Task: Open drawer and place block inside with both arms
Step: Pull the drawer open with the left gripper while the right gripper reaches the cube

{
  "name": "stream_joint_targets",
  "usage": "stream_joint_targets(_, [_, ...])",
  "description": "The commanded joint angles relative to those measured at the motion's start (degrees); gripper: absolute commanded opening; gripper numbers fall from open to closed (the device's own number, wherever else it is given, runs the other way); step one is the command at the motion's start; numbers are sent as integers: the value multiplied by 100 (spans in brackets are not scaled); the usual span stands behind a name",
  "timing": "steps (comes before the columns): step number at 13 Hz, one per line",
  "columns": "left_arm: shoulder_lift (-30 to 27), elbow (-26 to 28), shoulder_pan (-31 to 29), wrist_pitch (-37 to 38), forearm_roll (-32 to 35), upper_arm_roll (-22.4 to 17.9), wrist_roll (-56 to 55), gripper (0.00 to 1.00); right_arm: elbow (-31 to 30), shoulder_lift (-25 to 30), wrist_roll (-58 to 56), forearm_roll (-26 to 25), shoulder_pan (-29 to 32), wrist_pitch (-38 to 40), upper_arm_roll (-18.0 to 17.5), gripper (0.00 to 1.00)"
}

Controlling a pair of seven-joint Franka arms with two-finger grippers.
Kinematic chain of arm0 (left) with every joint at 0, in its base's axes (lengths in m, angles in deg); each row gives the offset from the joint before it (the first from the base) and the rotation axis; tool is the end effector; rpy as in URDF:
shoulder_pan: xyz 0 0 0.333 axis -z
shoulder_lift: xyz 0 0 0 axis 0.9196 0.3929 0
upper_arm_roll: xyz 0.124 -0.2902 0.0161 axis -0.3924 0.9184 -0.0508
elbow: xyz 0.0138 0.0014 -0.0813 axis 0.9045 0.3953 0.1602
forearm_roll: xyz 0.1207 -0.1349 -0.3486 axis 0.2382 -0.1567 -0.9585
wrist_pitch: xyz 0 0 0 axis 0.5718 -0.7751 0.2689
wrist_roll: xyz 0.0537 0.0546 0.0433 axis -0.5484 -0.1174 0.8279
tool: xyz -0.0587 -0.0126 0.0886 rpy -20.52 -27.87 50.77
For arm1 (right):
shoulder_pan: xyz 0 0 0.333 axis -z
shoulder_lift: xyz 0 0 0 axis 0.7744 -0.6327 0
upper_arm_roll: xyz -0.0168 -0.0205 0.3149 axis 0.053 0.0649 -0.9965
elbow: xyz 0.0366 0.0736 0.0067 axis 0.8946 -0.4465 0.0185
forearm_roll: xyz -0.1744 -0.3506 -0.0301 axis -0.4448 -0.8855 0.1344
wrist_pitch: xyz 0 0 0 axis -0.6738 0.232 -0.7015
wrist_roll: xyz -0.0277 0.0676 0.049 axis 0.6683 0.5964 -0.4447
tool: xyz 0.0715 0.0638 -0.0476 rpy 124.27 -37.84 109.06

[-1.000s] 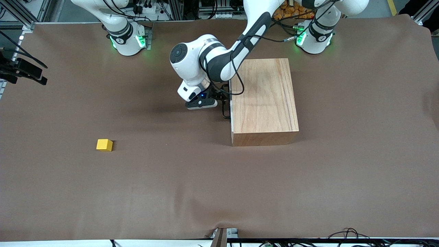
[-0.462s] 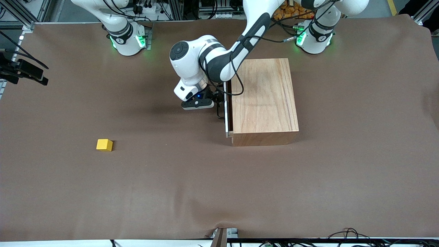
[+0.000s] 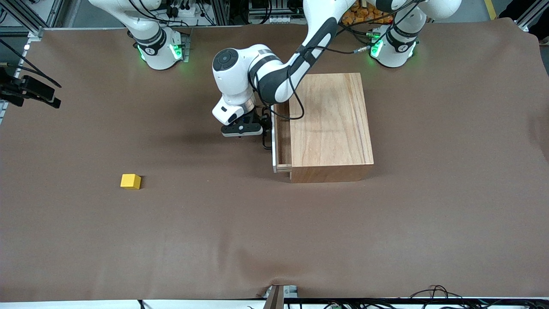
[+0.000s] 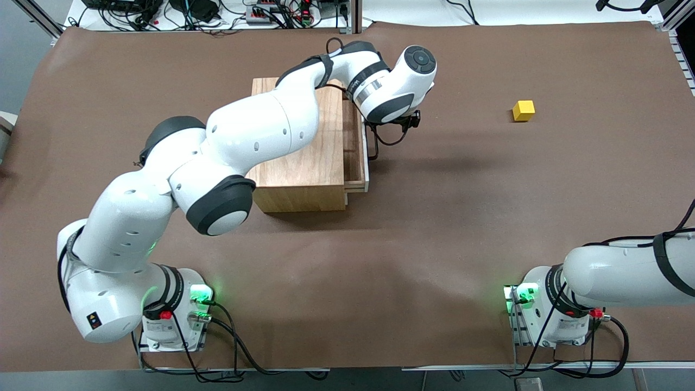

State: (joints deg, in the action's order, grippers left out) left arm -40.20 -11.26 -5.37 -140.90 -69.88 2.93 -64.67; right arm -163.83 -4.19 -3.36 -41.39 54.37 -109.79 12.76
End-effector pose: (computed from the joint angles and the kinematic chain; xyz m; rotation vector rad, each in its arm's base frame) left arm 0.4190 -0.6347 0.3007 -3.0634 -0.0062 -0.2331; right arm 0.5360 -0.0284 0.6492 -3.0910 0.1282 0.0952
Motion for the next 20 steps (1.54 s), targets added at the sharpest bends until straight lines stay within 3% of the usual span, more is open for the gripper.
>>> stream_joint_targets(1, [110, -151, 38, -300, -180, -30, -139, 100, -24, 0, 59, 65, 78, -31, -69, 100])
stream_joint_targets(8, [127, -168, 38, -783, -225, 58, -429, 100, -304, -9, 59, 73, 105, -250, -69, 100])
stream_joint_targets(11, [127, -168, 38, -845, -259, 76, -499, 100, -1119, -52, 121, 29, 78, -643, -61, 100])
stream_joint_targets(13, [119, -168, 38, -1012, -348, 76, -614, 100, -1560, -359, 121, 29, 87, -1346, -61, 100])
stream_joint_targets(16, [49, -177, 38, -1048, -348, 102, -614, 100, -1606, -1043, 77, 21, 69, -2032, -69, 100])
stream_joint_targets(20, [-442, -142, -32, -408, -313, 14, -544, 100, -1580, -1703, 33, -136, 26, -2806, -61, 100])
